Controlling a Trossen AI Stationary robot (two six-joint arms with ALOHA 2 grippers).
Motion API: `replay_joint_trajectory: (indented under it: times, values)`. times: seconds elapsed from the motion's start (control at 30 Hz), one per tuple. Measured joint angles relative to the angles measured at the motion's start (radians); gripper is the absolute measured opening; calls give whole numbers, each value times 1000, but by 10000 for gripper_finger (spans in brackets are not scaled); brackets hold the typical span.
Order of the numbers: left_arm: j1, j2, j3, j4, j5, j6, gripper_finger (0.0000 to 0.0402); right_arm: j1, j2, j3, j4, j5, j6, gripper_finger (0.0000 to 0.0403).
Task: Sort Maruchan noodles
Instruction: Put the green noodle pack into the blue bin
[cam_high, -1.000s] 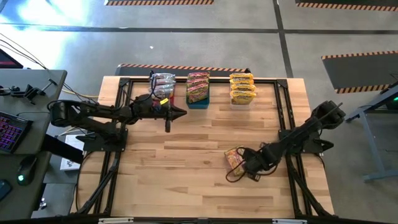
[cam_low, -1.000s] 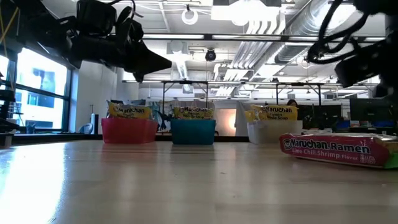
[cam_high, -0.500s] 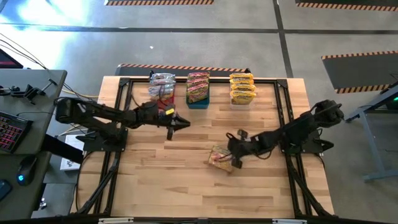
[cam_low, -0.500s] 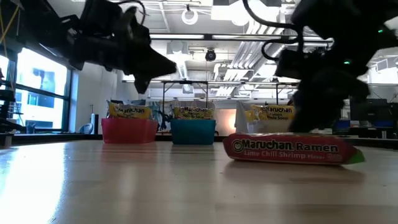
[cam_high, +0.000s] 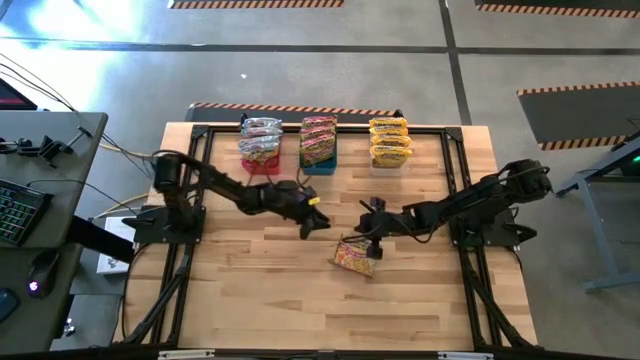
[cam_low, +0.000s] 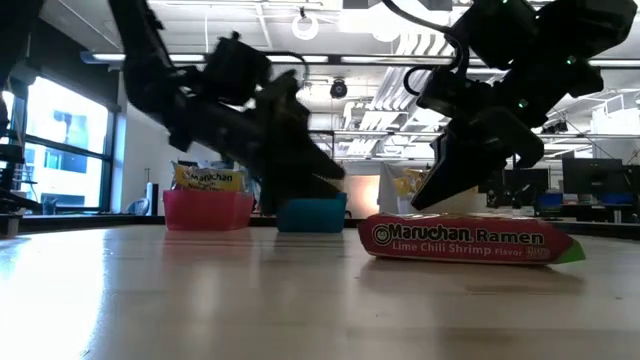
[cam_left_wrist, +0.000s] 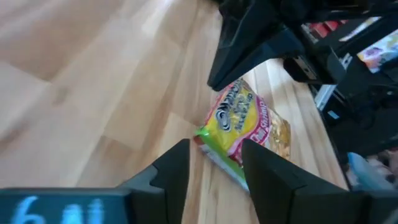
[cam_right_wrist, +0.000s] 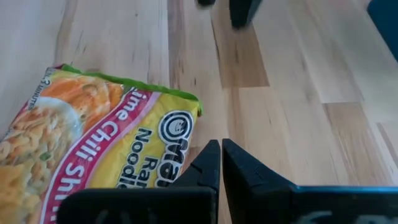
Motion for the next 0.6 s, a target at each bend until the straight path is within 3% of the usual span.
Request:
replay_joint_trajectory:
  times: [0.27, 0.6]
  values:
    - [-27, 151, 168, -19, 24, 92, 173, 0, 0, 0, 7, -11, -38, 0]
    - [-42, 248, 296, -56, 26, 253, 173, 11, 0, 2, 9, -26, -54, 0]
